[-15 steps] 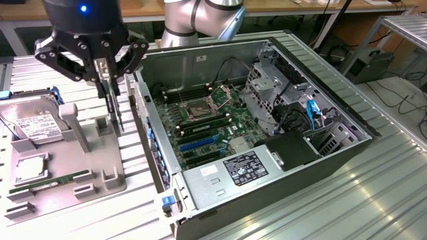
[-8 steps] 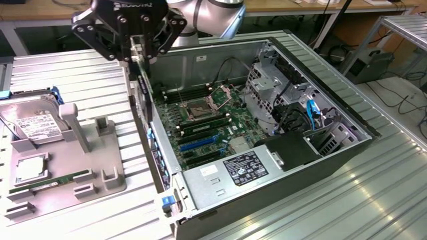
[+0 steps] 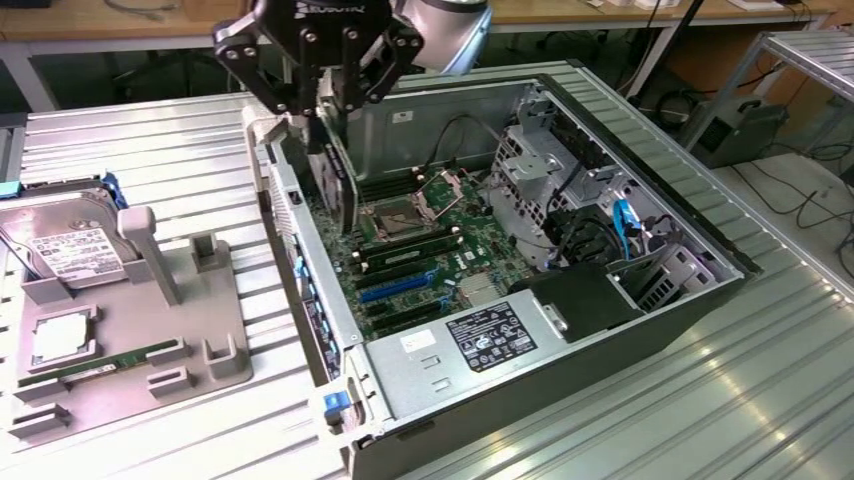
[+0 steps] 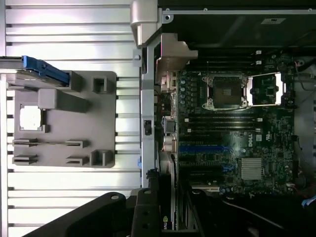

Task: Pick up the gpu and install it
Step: 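Pick up the gpu and move the gpu toward the slot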

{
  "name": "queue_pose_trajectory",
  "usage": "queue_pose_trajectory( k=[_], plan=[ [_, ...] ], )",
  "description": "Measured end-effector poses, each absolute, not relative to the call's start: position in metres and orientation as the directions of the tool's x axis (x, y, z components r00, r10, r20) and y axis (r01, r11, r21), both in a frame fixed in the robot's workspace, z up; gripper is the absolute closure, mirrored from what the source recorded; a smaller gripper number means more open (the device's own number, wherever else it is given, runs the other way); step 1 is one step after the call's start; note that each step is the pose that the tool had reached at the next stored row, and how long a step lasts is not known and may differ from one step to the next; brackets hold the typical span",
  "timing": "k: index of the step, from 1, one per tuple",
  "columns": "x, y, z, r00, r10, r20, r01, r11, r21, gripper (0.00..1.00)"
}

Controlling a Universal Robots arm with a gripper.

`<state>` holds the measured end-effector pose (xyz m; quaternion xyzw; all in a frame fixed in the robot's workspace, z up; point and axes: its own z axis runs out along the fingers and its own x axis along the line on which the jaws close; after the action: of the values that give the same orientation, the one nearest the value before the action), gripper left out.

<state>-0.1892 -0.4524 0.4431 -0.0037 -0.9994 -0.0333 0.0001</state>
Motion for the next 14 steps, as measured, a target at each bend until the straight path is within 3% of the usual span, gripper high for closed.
queue_pose_trajectory(
  k=[14],
  plan=[
    [-0.109, -0.452, 0.412, -1.0, 0.005, 0.013, 0.006, 0.998, 0.055, 0.74]
  ],
)
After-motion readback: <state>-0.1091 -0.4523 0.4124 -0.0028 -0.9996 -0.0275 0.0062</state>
